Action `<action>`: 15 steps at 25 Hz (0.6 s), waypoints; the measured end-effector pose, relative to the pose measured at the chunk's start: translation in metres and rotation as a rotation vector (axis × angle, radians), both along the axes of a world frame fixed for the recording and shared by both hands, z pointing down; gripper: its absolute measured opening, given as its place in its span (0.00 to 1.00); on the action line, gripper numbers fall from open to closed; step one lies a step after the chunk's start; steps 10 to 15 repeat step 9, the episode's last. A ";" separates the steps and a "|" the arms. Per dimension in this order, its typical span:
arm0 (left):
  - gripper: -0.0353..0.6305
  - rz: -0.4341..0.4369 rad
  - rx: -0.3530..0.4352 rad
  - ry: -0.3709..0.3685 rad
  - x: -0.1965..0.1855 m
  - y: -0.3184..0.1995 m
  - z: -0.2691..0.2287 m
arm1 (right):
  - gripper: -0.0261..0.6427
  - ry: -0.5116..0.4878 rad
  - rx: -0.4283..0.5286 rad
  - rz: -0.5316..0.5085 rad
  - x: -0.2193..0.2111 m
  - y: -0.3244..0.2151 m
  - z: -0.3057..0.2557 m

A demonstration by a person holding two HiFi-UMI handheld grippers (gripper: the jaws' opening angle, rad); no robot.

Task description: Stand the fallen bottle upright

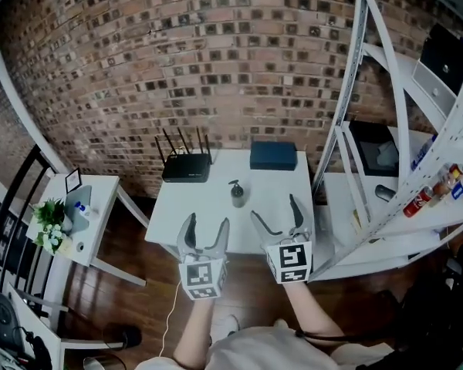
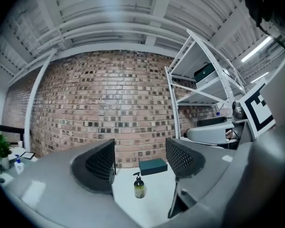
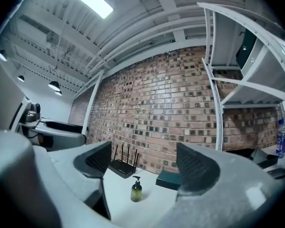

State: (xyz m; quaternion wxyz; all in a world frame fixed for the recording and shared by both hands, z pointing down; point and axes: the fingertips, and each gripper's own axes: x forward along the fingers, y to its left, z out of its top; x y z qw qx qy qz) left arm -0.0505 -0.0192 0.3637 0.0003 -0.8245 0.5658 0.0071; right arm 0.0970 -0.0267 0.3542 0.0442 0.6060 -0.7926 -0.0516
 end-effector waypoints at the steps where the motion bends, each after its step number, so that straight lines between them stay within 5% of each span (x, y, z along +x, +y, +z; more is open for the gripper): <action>1: 0.57 -0.009 -0.001 0.007 0.005 0.002 -0.002 | 0.66 -0.005 -0.009 -0.007 0.004 0.001 0.001; 15: 0.57 -0.031 -0.021 -0.032 0.044 0.020 0.004 | 0.64 -0.030 -0.057 -0.037 0.037 0.012 0.028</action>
